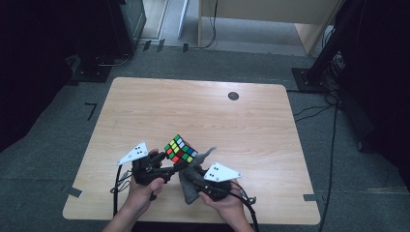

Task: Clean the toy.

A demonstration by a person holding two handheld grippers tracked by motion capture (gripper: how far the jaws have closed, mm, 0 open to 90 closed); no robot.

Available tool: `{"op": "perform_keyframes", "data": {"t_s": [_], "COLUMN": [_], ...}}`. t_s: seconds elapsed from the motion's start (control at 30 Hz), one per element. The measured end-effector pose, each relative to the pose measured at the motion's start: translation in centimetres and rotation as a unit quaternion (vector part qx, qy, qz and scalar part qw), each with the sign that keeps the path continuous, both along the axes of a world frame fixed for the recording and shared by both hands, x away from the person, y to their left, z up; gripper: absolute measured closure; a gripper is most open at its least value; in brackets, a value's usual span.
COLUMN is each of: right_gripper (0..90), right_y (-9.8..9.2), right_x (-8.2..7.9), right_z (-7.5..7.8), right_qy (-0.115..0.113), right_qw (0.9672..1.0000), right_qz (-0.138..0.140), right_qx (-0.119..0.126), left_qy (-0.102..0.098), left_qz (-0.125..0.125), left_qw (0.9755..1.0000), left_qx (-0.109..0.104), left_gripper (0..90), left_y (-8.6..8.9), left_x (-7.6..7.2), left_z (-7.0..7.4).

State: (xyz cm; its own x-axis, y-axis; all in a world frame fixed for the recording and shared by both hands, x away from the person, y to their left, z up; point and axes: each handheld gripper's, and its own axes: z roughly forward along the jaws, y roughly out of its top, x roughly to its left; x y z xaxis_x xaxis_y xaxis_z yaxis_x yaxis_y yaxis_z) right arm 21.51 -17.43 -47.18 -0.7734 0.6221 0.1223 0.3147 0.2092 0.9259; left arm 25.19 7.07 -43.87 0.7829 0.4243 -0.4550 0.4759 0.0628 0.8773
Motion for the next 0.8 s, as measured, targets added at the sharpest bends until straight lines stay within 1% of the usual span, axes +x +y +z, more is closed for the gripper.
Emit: {"op": "perform_keyframes", "data": {"t_s": [0.03, 0.07, 0.1, 0.13, 0.17, 0.2, 0.23, 0.27, 0.3, 0.33, 0.37, 0.4, 0.43, 0.47, 0.5, 0.53, 0.57, 0.6, 0.63, 0.7, 0.77, 0.8], "right_gripper": [73.2, 73.2, 73.2, 73.2, 73.2, 73.2, 73.1, 73.0, 72.9, 72.8, 72.6, 72.4, 72.3, 72.0, 71.5, 70.4, 68.1, 64.8, 60.6, 50.1, 41.3, 38.6], "right_y": [-0.6, -1.2, -1.8, -2.0, -2.1, -2.0, -1.7, -1.3, -0.7, -0.3, 0.1, 0.6, 0.8, 0.8, 0.6, 0.1, -0.5, -1.3, -2.0, -3.3, -4.1, -4.3], "right_x": [0.1, 0.2, 0.0, -0.2, -0.3, -0.4, -0.4, -0.5, -0.6, -0.6, -0.6, -0.6, -0.5, -0.3, -0.1, 0.3, 0.6, 1.0, 1.4, 1.9, 2.0, 2.0], "right_z": [0.2, 0.6, 1.1, 1.5, 1.8, 1.8, 1.7, 1.4, 1.0, 0.7, 0.3, -0.1, -0.3, -0.4, -0.5, -0.6, -0.6, -0.6, -0.7, -0.6, -0.3, 0.0], "right_qy": [-0.003, -0.011, -0.031, -0.048, -0.056, -0.063, -0.063, -0.057, -0.052, -0.048, -0.041, -0.033, -0.028, -0.023, -0.013, -0.004, 0.007, 0.018, 0.025, 0.037, 0.034, 0.032], "right_qw": [0.9998, 0.9991, 0.9976, 0.9962, 0.9958, 0.9957, 0.9959, 0.9966, 0.9978, 0.9984, 0.9989, 0.9991, 0.9991, 0.9989, 0.9989, 0.9987, 0.9983, 0.9975, 0.9968, 0.996, 0.9946, 0.994], "right_qz": [-0.016, -0.03, -0.041, -0.045, -0.046, -0.043, -0.032, -0.02, -0.005, 0.003, 0.016, 0.024, 0.02, 0.009, -0.005, -0.022, -0.045, -0.062, -0.074, -0.081, -0.098, -0.105], "right_qx": [0.011, 0.027, 0.046, 0.056, 0.056, 0.054, 0.056, 0.055, 0.04, 0.029, 0.012, -0.01, -0.024, -0.039, -0.045, -0.045, -0.038, -0.03, -0.021, -0.006, -0.001, 0.0], "left_qy": [-0.001, -0.001, -0.002, -0.002, -0.001, -0.003, -0.003, -0.001, -0.001, -0.005, -0.01, -0.014, -0.021, -0.025, -0.027, -0.031, -0.033, -0.038, -0.047, -0.07, -0.09, -0.1], "left_qz": [-0.001, -0.005, -0.009, -0.013, -0.019, -0.023, -0.027, -0.031, -0.031, -0.029, -0.023, -0.019, -0.012, -0.007, 0.0, 0.006, 0.013, 0.023, 0.034, 0.049, 0.056, 0.058], "left_qw": [1.0, 1.0, 1.0, 0.9999, 0.9997, 0.9996, 0.9996, 0.9995, 0.9995, 0.9995, 0.9994, 0.9992, 0.9987, 0.9984, 0.9982, 0.9976, 0.9969, 0.9955, 0.9929, 0.9853, 0.9779, 0.974], "left_qx": [0.001, 0.003, 0.001, -0.006, -0.013, -0.013, -0.008, -0.003, 0.002, 0.01, 0.023, 0.032, 0.044, 0.051, 0.054, 0.062, 0.07, 0.084, 0.104, 0.148, 0.18, 0.195], "left_gripper": [34.5, 34.5, 34.5, 34.5, 34.5, 34.5, 34.5, 34.5, 34.5, 34.5, 34.5, 34.5, 34.5, 34.5, 34.5, 34.5, 34.5, 34.5, 34.5, 34.5, 34.5, 34.5], "left_y": [-0.1, -0.1, -0.2, -0.2, -0.3, -0.3, -0.5, -0.7, -0.8, -0.9, -1.1, -1.1, -1.1, -1.0, -1.0, -0.8, -0.7, -0.6, -0.6, -0.7, -0.8, -0.9], "left_x": [0.0, 0.0, -0.1, -0.1, -0.1, -0.1, -0.1, -0.2, -0.2, -0.2, -0.3, -0.4, -0.4, -0.4, -0.4, -0.3, -0.2, -0.2, -0.2, -0.1, -0.2, -0.2], "left_z": [0.0, 0.0, 0.0, 0.0, 0.0, 0.0, 0.0, -0.1, -0.2, -0.3, -0.2, -0.2, -0.1, -0.1, -0.1, -0.1, -0.1, -0.2, -0.3, -0.5, -0.7, -0.8]}}
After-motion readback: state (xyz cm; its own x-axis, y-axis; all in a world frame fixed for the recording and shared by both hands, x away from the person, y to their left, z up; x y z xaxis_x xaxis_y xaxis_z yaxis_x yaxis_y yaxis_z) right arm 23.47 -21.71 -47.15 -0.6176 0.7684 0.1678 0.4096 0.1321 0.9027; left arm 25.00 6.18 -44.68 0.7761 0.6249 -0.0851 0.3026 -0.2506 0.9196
